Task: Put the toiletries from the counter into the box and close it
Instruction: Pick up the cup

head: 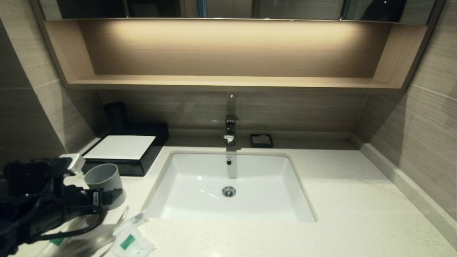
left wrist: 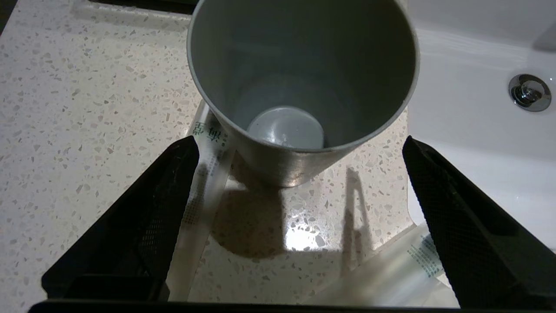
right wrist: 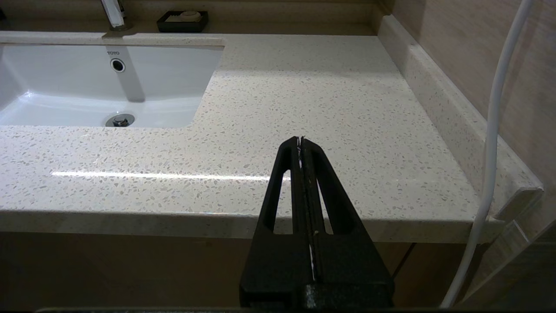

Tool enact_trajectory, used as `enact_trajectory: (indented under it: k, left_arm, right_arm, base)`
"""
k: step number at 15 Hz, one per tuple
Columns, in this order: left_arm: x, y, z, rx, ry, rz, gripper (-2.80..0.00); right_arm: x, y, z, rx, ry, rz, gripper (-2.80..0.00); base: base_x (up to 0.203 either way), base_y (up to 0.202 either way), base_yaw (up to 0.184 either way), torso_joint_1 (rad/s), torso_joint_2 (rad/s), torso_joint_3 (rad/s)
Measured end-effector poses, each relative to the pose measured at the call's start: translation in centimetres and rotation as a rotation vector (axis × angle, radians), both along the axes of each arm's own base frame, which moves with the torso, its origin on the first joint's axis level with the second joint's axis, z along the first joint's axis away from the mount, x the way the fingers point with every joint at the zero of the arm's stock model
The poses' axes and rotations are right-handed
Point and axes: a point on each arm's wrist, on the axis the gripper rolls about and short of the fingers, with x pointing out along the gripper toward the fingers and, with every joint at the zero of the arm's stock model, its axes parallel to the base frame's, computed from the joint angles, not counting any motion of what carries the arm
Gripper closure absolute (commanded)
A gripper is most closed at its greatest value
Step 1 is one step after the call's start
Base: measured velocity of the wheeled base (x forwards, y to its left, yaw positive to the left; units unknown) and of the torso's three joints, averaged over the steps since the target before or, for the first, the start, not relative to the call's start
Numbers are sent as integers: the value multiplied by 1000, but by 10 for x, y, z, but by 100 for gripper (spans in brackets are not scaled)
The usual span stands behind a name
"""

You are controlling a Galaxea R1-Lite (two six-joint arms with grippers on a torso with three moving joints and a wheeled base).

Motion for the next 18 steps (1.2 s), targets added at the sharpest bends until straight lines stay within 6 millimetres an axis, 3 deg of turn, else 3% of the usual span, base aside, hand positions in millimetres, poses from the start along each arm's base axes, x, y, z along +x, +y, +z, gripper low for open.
enact_trajectory:
  k: [18]
  left_arm:
    - [8,-2,-11,-8,-45,-11,-280]
  right_arm:
    - [0,0,0,1,0,0,0]
  base:
    - [0,0,0,0,0,0]
